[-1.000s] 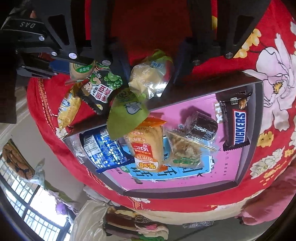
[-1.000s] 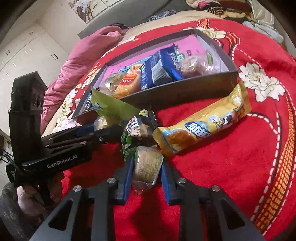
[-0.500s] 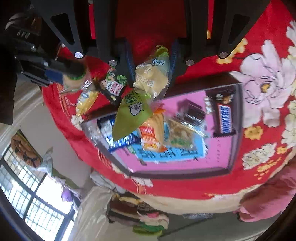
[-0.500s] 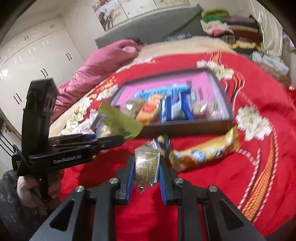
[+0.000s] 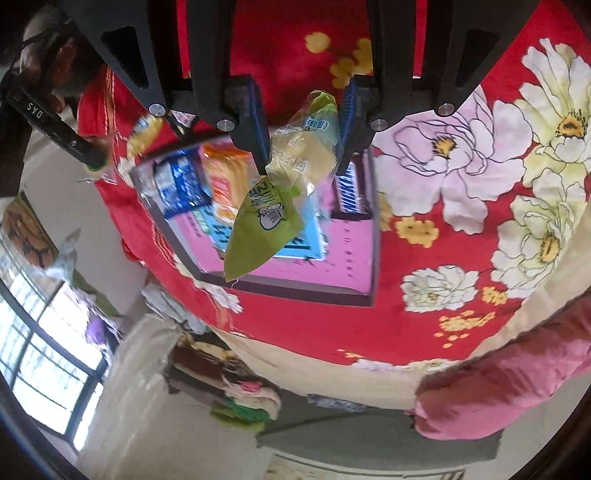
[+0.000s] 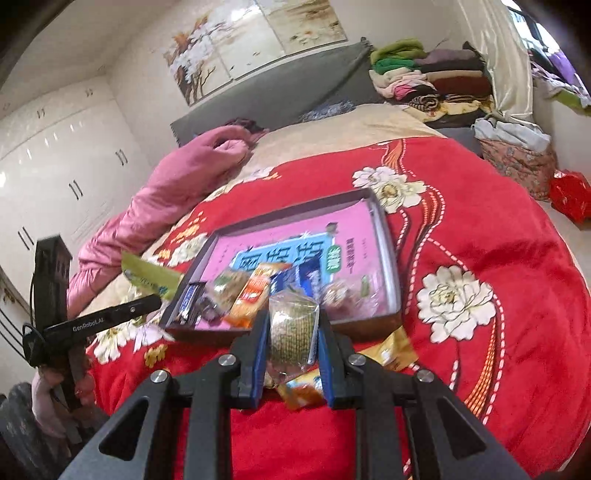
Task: Organize snacks
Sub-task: 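Carry the pouch into the tray with left tool while right tool lowers the pastry bag beside it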
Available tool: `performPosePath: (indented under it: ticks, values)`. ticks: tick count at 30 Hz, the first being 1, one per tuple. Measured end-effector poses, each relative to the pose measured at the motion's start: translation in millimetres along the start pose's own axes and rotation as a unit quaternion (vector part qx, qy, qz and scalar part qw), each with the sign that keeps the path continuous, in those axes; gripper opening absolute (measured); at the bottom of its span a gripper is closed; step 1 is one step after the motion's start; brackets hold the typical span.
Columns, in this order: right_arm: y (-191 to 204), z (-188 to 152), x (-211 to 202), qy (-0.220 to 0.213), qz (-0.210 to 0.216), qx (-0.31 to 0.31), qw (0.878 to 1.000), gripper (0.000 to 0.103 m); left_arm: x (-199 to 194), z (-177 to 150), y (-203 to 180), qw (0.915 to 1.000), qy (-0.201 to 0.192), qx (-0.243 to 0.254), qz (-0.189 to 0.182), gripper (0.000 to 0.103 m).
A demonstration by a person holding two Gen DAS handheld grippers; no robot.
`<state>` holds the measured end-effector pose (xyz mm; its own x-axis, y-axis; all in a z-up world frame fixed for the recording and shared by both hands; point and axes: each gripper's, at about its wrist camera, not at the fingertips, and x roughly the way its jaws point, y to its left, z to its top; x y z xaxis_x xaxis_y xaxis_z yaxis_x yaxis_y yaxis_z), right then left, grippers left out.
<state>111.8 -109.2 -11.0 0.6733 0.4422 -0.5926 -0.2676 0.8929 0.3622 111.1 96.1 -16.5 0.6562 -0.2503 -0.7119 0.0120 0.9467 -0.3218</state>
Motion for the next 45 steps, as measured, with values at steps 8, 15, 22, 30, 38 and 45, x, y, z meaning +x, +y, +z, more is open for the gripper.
performPosePath:
  ticks: [8, 15, 22, 30, 38, 45]
  values:
    - [-19, 10, 8, -0.006, -0.014, 0.016, 1.000, 0.025, 20, 3, 9, 0.9997, 0.004, -0.016, 0.019, 0.034]
    - [-27, 17, 13, -0.014, -0.025, 0.017, 0.999, 0.025, 38, 1, 9, 0.9995, 0.016, -0.009, 0.026, 0.034]
    - [-37, 26, 24, -0.014, -0.048, 0.015, 0.999, 0.025, 46, 1, 8, 0.9994, 0.019, -0.003, 0.027, 0.034]
    - [-47, 30, 39, -0.005, -0.076, 0.015, 0.997, 0.025, 51, 0, 5, 0.9993, 0.025, 0.004, 0.027, 0.034]
    - [-45, 27, 53, 0.014, -0.082, 0.000, 0.996, 0.025, 53, -1, 0, 0.9992, 0.028, 0.011, 0.025, 0.034]
    - [-39, 23, 59, 0.027, -0.090, -0.016, 0.995, 0.025, 54, -1, 0, 0.9992, 0.030, 0.011, 0.023, 0.034]
